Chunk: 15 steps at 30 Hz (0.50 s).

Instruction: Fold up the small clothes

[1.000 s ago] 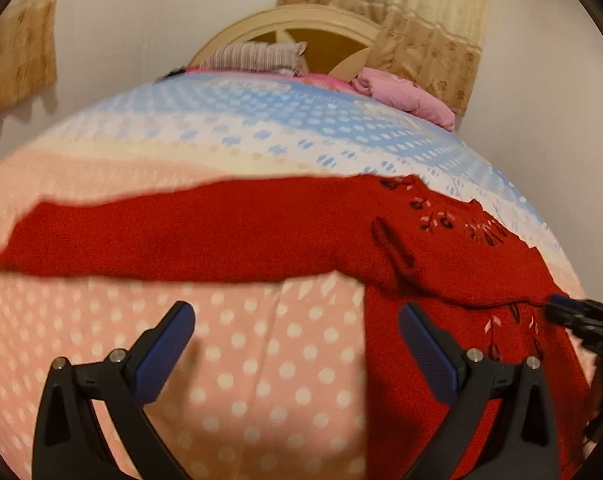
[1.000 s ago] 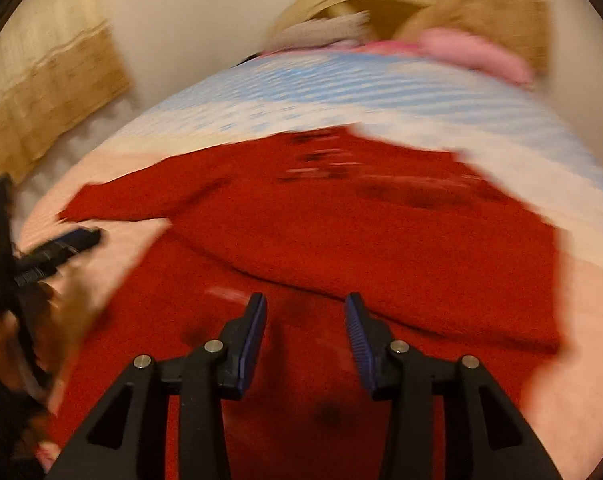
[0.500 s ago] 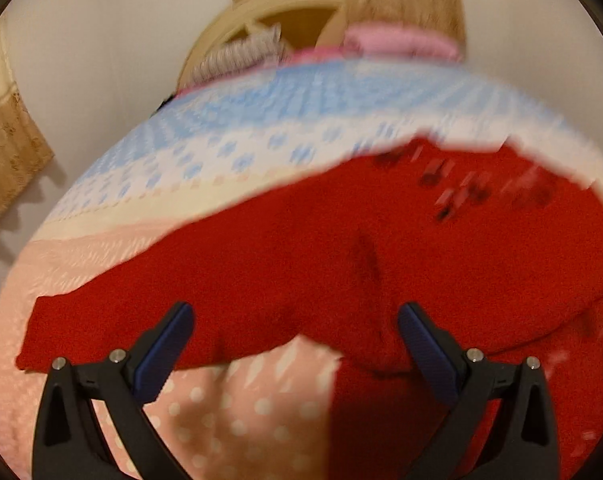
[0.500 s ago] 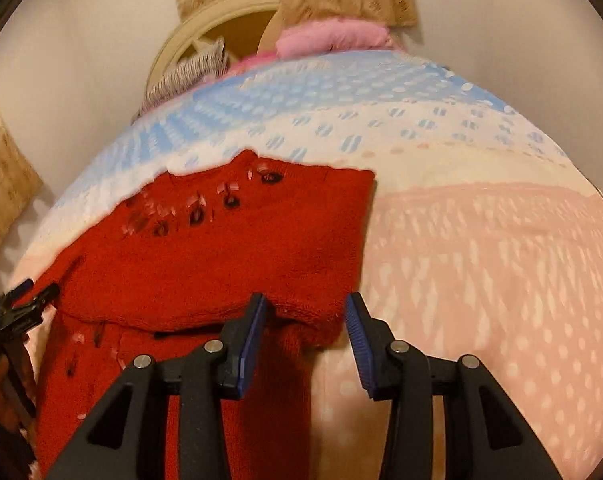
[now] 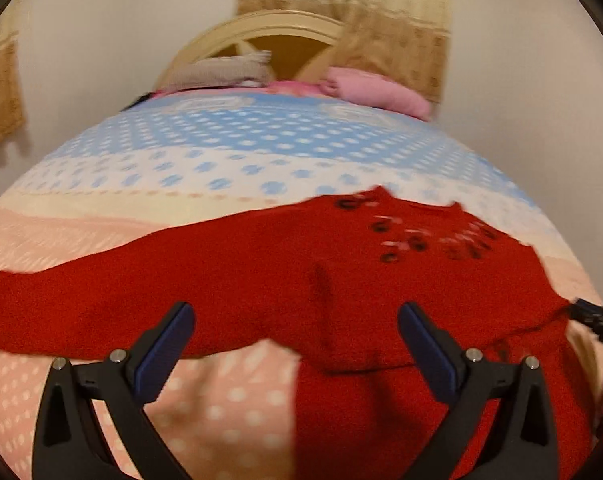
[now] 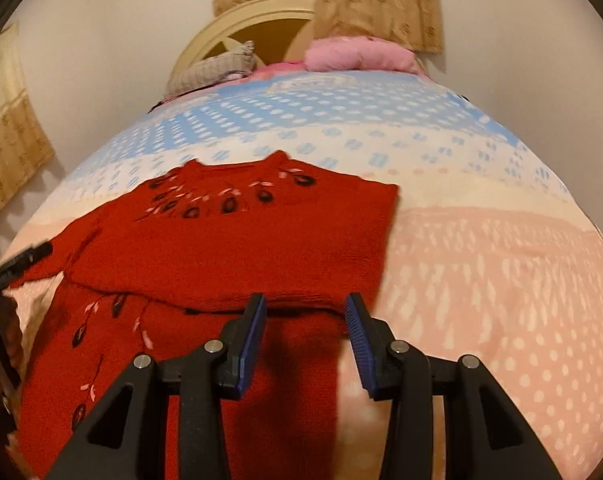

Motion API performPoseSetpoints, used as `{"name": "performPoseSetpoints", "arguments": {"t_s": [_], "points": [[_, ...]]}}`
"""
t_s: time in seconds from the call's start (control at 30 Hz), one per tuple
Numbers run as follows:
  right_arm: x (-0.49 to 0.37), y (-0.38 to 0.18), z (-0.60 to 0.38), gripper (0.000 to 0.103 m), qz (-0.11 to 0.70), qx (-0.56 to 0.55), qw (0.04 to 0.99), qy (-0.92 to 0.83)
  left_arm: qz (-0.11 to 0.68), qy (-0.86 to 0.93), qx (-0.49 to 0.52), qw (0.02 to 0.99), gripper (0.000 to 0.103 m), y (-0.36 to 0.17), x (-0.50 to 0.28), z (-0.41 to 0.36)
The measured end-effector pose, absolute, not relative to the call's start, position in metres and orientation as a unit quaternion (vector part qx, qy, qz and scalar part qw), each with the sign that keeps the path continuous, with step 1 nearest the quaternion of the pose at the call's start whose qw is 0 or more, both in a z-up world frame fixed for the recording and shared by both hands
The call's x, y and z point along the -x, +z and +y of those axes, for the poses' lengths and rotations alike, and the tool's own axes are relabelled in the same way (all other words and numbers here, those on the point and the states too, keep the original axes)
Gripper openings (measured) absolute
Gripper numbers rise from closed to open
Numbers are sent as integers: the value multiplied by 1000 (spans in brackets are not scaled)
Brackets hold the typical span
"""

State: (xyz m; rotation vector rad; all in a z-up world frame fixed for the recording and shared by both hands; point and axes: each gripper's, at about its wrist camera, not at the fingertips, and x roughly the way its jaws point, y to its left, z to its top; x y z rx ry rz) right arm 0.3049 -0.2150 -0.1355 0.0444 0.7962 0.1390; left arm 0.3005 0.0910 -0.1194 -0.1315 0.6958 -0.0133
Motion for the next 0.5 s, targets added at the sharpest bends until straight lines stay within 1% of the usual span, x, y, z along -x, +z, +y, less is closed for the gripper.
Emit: {"name": "performPoseSetpoints", "arguments": {"t_s": [0.03, 0.07, 0.1, 0.13, 0.2, 0.23, 0.27, 0.3, 0.33, 0.37, 0.5], "points": [[-305, -138, -210, 42, 387, -15, 919, 71, 343, -10, 61, 937, 102, -120, -306, 86], [-305, -143, -205, 42, 391, -10, 918, 72, 343, -12, 58, 937, 97, -121, -310, 84], [-305, -148, -202, 42, 393, -7, 917, 69, 350, -18, 51, 935, 89, -124, -317, 79], [-304, -150, -201, 42, 394, -7, 917, 66, 357, -23, 51, 932, 84, -126, -322, 78], [-302, -155, -199, 43, 396, -8, 916, 62, 383, -39, 61, 921, 61, -137, -336, 77], [-301, -156, -198, 44, 396, -7, 916, 60, 397, -44, 70, 914, 56, -144, -339, 77], [-301, -157, -197, 47, 396, -6, 916, 59, 413, -45, 77, 906, 40, -152, -344, 77], [-301, -158, -198, 53, 396, -7, 916, 59, 423, -46, 83, 901, 20, -157, -344, 78], [-301, -159, -199, 57, 397, -9, 916, 58, 423, -47, 89, 901, 13, -158, -341, 78], [-302, -160, -200, 57, 399, -12, 915, 55, 415, -50, 93, 903, 8, -156, -338, 79], [-302, -160, -205, 57, 400, -26, 915, 54, 364, -53, 96, 925, 7, -135, -310, 81]]}}
